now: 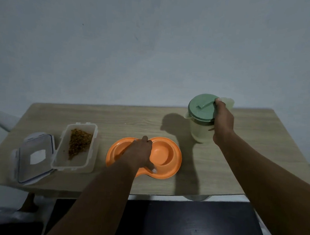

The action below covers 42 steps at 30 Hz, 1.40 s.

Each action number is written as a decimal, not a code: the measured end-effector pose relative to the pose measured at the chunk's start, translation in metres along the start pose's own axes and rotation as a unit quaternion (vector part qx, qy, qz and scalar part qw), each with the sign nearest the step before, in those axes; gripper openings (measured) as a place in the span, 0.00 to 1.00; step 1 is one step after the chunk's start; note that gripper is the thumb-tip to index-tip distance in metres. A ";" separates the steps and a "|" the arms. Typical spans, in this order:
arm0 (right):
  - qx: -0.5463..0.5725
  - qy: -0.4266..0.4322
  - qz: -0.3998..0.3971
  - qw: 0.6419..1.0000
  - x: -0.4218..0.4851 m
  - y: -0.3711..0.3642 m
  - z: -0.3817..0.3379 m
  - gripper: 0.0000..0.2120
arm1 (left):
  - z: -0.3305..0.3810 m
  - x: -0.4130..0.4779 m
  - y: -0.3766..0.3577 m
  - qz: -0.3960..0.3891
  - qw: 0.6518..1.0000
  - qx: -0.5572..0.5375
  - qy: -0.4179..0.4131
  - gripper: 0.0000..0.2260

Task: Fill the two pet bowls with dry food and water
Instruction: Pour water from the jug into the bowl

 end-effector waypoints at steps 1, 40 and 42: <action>-0.013 0.022 -0.001 1.000 -0.003 0.000 -0.004 0.22 | 0.000 0.000 0.000 -0.001 1.000 0.003 -0.004 0.47; -0.420 0.463 -0.082 0.777 -0.101 -0.037 0.013 0.27 | -0.011 0.006 -0.007 0.022 0.999 0.017 -0.044 0.49; -0.420 0.467 -0.082 0.774 -0.102 -0.037 0.010 0.27 | -0.012 0.006 -0.008 0.021 0.999 0.012 -0.042 0.50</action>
Point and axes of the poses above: each hand's wrist, its own x-axis towards the middle knuckle, its own y-axis out of the back of the hand, z = x × y, the point moved 3 cm from there along x, towards the middle knuckle, and after that the axes turned 9 degrees about x, right-handed, at the moved point
